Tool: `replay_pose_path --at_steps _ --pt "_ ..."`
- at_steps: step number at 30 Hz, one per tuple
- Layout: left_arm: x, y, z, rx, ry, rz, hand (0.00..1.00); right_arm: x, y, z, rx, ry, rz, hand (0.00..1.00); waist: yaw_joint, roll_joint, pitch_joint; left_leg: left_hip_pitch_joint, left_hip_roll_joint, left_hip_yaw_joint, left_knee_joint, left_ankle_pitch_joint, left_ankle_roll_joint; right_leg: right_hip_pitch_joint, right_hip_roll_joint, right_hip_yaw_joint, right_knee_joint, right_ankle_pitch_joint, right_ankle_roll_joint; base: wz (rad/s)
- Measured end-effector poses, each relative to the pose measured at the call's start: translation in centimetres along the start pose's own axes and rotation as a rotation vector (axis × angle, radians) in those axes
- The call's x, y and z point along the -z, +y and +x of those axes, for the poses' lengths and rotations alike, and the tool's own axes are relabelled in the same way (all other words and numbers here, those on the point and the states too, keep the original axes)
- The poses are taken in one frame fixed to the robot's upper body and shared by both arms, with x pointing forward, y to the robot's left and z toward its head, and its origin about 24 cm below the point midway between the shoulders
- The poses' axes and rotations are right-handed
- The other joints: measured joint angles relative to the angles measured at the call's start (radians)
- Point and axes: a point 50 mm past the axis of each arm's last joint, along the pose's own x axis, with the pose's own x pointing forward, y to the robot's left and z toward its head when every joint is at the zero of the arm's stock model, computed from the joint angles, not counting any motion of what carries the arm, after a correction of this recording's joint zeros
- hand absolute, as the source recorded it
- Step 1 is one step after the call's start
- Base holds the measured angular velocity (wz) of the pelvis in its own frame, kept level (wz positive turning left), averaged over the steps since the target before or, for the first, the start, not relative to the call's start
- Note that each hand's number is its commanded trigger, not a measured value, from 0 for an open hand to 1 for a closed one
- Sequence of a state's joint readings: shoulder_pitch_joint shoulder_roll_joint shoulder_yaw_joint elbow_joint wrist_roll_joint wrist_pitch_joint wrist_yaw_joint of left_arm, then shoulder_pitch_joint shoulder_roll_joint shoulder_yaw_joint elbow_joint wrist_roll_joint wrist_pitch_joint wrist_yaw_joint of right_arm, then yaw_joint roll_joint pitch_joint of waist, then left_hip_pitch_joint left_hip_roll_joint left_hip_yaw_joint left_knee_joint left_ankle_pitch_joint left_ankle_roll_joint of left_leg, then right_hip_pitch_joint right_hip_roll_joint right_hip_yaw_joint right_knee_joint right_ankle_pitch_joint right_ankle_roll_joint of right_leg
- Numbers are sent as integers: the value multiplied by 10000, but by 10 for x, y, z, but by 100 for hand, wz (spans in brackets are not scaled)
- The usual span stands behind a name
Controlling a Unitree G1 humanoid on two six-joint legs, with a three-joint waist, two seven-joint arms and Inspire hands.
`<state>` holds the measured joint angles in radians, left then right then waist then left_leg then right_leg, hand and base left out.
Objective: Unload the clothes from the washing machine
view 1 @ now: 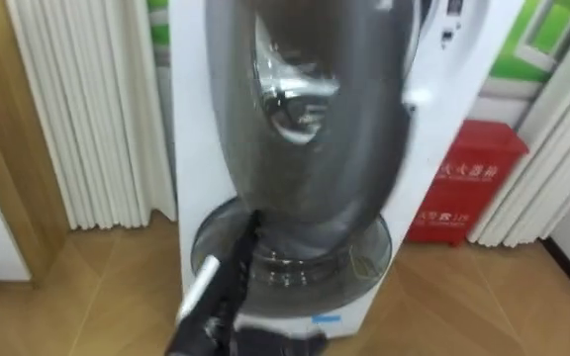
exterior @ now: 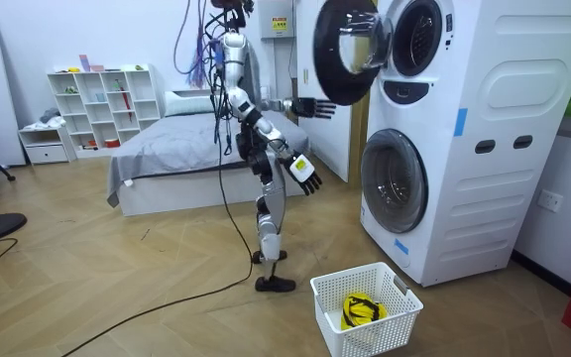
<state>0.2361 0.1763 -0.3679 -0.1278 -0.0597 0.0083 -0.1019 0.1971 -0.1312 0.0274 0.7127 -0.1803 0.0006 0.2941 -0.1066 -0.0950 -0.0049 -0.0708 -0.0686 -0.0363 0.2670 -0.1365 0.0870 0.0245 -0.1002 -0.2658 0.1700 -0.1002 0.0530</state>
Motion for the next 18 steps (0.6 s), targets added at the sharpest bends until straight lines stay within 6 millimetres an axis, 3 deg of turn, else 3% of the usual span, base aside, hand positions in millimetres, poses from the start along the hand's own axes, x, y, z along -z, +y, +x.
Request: replay_pose_path --at_steps 3,6,9,14,18 --pt "0 -21 1 1317 -43 649 0 5 1 1 -44 214 45 0 -78 210 79 122 84 107 -348 68 -86 -13 74 -55 -16 -110 -103 3" --pt "-1 -32 0 1918 -220 771 0 5 6 3 -218 141 -17 0 -91 291 120 336 166 242 -706 73 -156 65 146 79 -35 -189 -239 -11" --pt "-5 -36 2 2269 -476 959 0 -1 10 7 -445 -126 -254 0 -297 264 140 478 207 329 -897 31 -223 113 191 123 -81 -349 -268 -5" --pt "-28 -54 21 3641 -1468 2043 0 -14 7 14 -389 -342 -422 0 -712 109 227 501 239 668 -972 21 -236 109 206 278 -170 -414 -282 4" --pt "-49 -71 34 4773 -2388 2957 0 -19 5 15 -396 -492 -410 0 -1115 178 239 520 202 803 -984 19 -237 110 182 606 -185 -413 -281 -2"
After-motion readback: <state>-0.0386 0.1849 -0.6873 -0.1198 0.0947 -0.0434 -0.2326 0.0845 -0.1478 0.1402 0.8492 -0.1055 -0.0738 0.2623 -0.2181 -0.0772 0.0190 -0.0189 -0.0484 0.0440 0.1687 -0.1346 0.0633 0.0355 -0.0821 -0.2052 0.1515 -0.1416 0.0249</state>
